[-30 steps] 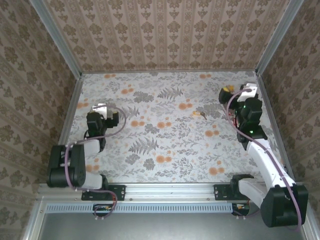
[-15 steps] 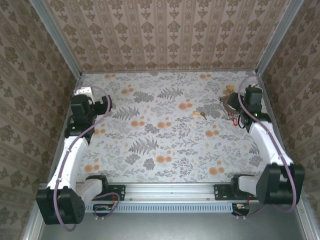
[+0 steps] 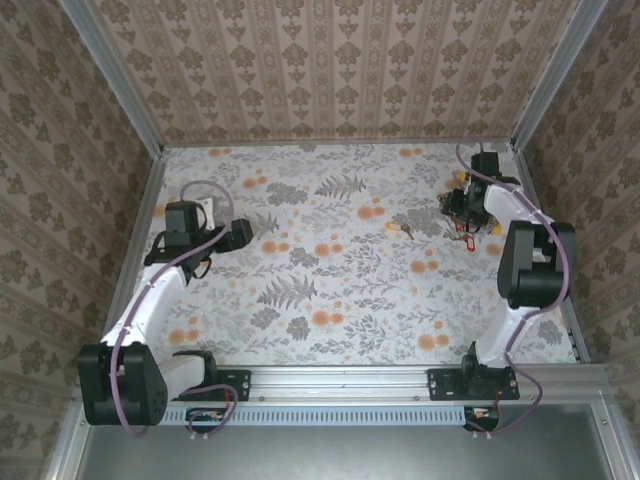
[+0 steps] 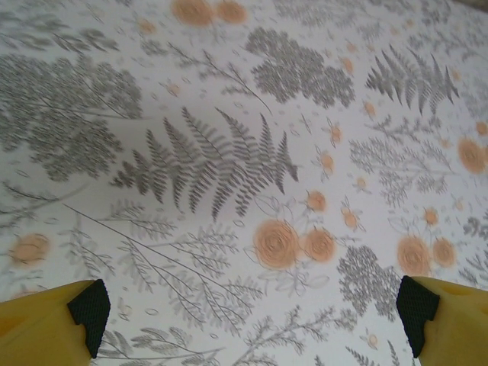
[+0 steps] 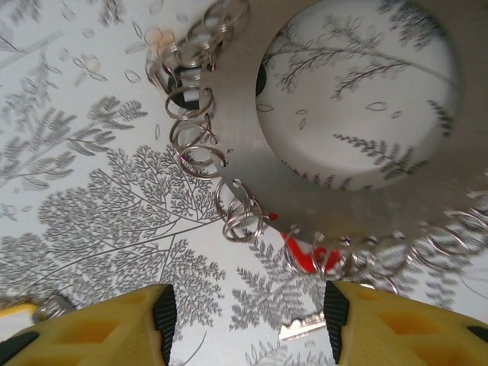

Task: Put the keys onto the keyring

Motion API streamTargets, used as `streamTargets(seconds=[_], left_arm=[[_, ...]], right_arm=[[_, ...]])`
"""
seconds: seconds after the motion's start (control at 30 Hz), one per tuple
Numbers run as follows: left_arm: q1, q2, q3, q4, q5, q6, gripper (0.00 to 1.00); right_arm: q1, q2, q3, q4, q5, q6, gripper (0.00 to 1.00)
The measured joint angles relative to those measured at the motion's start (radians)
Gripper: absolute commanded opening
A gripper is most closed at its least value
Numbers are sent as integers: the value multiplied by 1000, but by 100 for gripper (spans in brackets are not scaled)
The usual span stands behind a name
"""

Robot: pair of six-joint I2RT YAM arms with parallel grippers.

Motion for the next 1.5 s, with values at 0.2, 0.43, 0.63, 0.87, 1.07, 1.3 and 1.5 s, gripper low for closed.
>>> streamTargets(seconds=[0.2,0.43,0.63,0.87,1.07,1.3,1.5], left_arm=[[-39,-12,0,0,-28,34,100],[-111,-65,0,-2,-100,76,100],[-173,-75,0,-6,-171,120,100],[-180,-75,-2,-17,-235,127,100],[-188,-82,-3,-18,-266,127,100],[-218,-84,-3,-35,-305,127,100],[-252,-84,-3,-43,-328,139,100]], right_arm=[[0,94,71,-67,-12,-75,72],[0,207,229,-93,-12,-154,74],[0,293,301,-121,-13,-190,74],[14,301,296,-141,-19,-206,74],[69,229,184,-103,-43,-203,73],[204,130,53,-111,-79,-180,73],[261,43,-48,-122,-87,-166,72]])
